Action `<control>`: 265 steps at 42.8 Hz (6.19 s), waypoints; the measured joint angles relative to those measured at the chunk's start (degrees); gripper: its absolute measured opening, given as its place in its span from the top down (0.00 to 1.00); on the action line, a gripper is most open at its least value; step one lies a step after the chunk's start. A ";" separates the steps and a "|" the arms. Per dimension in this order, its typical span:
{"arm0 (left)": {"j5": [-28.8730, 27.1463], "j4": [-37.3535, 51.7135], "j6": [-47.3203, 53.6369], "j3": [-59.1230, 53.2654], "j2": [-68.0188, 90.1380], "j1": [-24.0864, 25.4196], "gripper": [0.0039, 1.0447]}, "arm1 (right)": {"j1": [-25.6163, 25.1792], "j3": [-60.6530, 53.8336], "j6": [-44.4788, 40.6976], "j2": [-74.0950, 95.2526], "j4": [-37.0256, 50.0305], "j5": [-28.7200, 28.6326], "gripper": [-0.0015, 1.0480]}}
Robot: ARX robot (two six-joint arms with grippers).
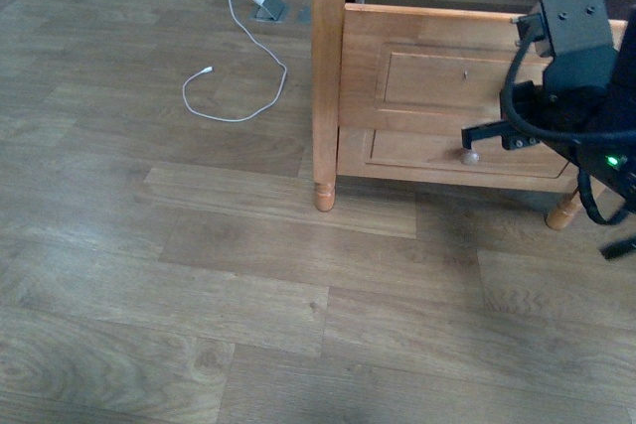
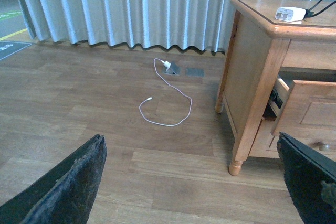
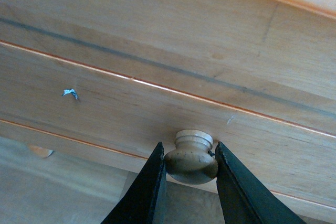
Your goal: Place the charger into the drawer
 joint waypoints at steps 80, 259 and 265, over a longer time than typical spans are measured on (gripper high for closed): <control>-0.02 0.00 0.00 0.00 0.00 0.00 0.06 | -19.12 -44.50 9.11 -114.01 -50.75 -15.91 0.17; -6.03 28.65 10.69 76.76 117.70 -33.70 0.06 | -19.06 -44.52 9.35 -114.05 -50.75 -15.76 0.08; -11.45 28.61 11.63 64.17 100.54 -31.89 0.06 | -19.06 -44.52 9.35 -114.05 -50.75 -15.76 0.08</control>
